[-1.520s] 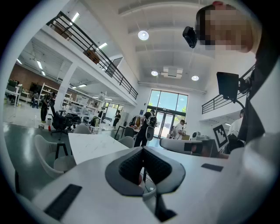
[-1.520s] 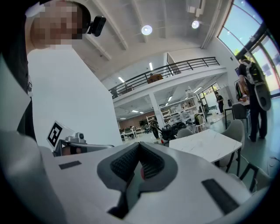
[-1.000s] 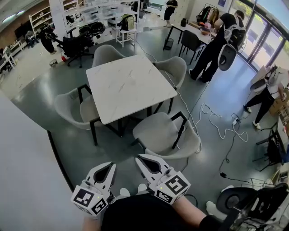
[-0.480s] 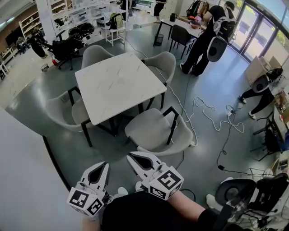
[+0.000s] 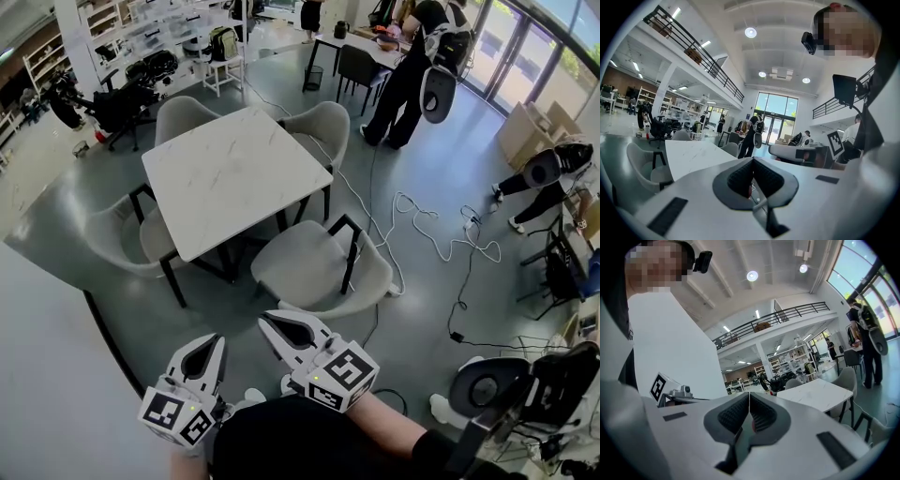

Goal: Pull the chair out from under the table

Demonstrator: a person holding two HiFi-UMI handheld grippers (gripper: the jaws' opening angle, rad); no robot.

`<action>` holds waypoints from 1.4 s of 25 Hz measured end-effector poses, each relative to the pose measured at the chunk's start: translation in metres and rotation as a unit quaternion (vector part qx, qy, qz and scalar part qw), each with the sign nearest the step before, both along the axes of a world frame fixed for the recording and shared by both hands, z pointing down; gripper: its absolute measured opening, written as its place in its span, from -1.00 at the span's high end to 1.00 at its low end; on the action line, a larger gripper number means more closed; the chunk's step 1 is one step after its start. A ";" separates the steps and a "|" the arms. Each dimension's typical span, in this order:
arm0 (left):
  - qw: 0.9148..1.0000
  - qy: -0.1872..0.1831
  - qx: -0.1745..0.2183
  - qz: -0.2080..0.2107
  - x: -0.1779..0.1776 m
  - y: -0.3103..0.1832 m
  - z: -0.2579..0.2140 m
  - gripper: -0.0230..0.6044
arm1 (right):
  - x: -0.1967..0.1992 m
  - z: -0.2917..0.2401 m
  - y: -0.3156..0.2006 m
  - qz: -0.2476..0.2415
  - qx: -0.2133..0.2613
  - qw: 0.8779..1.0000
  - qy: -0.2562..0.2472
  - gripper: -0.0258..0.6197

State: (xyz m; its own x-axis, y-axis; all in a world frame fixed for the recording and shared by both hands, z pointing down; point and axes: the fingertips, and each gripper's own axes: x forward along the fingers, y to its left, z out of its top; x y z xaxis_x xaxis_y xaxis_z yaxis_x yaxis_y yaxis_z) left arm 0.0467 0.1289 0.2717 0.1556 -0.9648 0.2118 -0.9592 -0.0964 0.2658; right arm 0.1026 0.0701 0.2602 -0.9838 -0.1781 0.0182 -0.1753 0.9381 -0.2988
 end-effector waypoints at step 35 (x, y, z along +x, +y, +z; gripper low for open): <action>0.999 0.040 -0.024 0.005 -0.259 -0.063 0.043 0.91 | -0.257 0.046 -0.081 0.009 -0.049 0.998 0.047 0.88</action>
State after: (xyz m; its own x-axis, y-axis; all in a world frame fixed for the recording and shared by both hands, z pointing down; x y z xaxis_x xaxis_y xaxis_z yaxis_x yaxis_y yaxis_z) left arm -0.2119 0.0662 0.3147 0.1829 -0.9524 0.2441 -0.9336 -0.0904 0.3468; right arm -0.1547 -0.0104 0.3061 -0.9737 -0.1878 0.1293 -0.2231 0.9018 -0.3700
